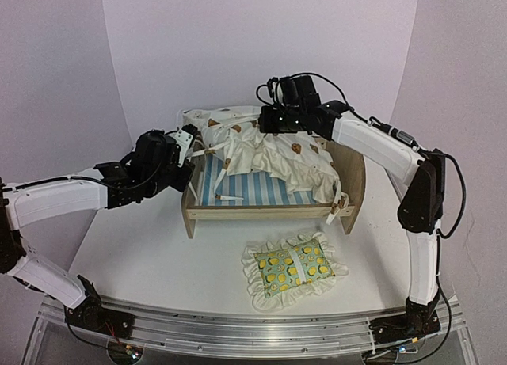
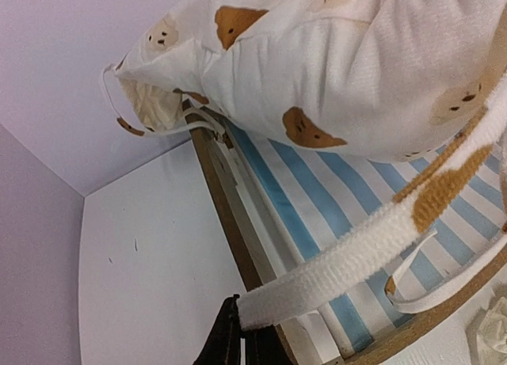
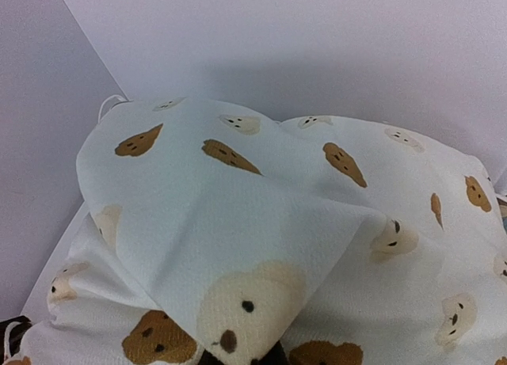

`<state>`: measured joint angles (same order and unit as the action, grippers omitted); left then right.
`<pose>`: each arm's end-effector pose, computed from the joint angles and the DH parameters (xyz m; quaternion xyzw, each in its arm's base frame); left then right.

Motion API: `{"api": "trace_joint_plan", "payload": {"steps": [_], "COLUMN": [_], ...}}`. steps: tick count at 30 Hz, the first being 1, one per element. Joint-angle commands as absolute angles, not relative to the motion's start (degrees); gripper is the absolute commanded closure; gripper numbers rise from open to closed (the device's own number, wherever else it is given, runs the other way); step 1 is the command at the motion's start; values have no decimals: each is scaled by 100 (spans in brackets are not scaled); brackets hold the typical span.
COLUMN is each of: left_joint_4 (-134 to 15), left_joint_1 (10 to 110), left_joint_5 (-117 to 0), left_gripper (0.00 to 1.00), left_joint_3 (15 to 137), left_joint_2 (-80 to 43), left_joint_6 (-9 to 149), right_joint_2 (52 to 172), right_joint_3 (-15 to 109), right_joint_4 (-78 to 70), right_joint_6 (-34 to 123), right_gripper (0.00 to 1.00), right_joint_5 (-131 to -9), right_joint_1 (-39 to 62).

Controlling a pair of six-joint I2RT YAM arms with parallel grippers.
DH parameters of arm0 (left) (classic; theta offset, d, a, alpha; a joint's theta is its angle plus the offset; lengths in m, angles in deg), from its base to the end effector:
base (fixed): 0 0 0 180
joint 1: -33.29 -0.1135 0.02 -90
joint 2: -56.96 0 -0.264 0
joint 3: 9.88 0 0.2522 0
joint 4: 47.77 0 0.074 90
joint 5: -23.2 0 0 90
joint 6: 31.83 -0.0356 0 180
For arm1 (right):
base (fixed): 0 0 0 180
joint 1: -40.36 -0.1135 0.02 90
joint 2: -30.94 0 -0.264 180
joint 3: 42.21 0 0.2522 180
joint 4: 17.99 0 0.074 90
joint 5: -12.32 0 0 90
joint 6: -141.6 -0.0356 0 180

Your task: Set up the pet bed

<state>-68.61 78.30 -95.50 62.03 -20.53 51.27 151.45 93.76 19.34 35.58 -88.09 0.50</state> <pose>0.2299 -0.2058 0.2999 0.2430 0.7976 0.0325 0.5512 0.3866 0.3144 0.3676 -0.1207 0.8177 0.1950 0.5280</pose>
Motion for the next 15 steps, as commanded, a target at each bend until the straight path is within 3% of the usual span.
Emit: {"api": "trace_joint_plan", "payload": {"steps": [1,3,5,8,10,15], "left_joint_4": [-6760,-6831,-7058,-7364,-7654,-8603], "left_joint_1": [7803,7803,7798,7819,7823,7867], "left_joint_5": [-9791,-9641,-9605,-9463,-9241,-8696], "left_gripper": [93,80,56,30,24,29], "left_joint_3": [6017,6023,6141,6343,6499,7024], "left_joint_2": [-2029,-2047,-2046,-1926,-1787,-1634], "left_joint_6": [5468,5617,5942,6300,6448,6882], "right_joint_2": [14894,14925,14953,15003,15038,15107], "right_joint_3": [9369,9383,9401,9433,9471,9554], "right_joint_4": [1641,1632,1632,1632,1637,1635], "right_joint_6": [3402,3396,3394,3412,3442,3466], "right_gripper": [100,100,100,100,100,100], "right_joint_5": [-8713,-8709,-8708,-8715,-8740,-8787], "right_joint_1": [41,22,-2,-46,-71,-133]}}
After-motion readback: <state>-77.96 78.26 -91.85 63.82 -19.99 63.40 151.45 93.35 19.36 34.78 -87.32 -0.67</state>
